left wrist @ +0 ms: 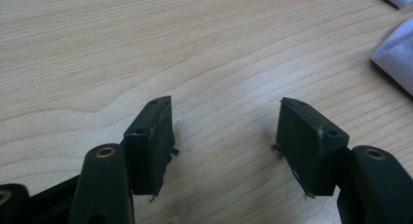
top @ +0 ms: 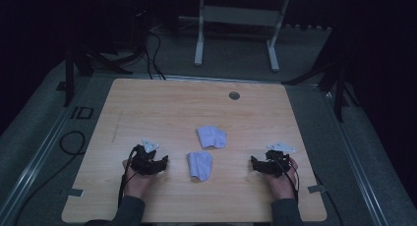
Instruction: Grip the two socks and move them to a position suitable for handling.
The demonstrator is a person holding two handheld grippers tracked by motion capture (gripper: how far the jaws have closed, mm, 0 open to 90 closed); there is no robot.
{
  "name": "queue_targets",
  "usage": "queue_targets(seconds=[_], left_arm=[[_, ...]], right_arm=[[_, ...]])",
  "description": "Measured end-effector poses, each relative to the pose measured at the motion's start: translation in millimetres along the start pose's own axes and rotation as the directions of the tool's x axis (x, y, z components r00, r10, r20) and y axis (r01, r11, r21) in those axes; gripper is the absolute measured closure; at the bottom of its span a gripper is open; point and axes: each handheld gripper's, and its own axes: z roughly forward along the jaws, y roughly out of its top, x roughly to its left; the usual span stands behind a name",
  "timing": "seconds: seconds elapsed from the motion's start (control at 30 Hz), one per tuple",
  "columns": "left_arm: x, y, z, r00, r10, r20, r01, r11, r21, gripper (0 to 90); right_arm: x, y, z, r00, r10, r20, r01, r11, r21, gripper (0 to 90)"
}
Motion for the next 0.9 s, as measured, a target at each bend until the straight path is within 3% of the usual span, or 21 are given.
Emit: queue_targets(seconds=[0.47,0.7,0.9], left_arm=[[-0.3,0.3,-0.1,1.0,0.001,-0.002,-0.001,1.0,0.003,38.9],[-0.5,0.4,-0.1,1.0,0.001,-0.002,-0.001,1.0,0.004,38.4],[-1.4,0.3,0.2,1.0,-0.001,-0.004,0.001,1.0,0.003,37.6]], right_arm=[[1.4,-0.4,-0.8,0.9999,0.007,0.008,-0.007,1.0,0.003,11.0],[4.3,2.3,-7.6,0.9997,0.017,0.016,-0.018,0.999,0.026,32.7],[8.1,4.6,-10.9,0.9996,-0.016,0.024,0.015,0.998,0.053,36.9]])
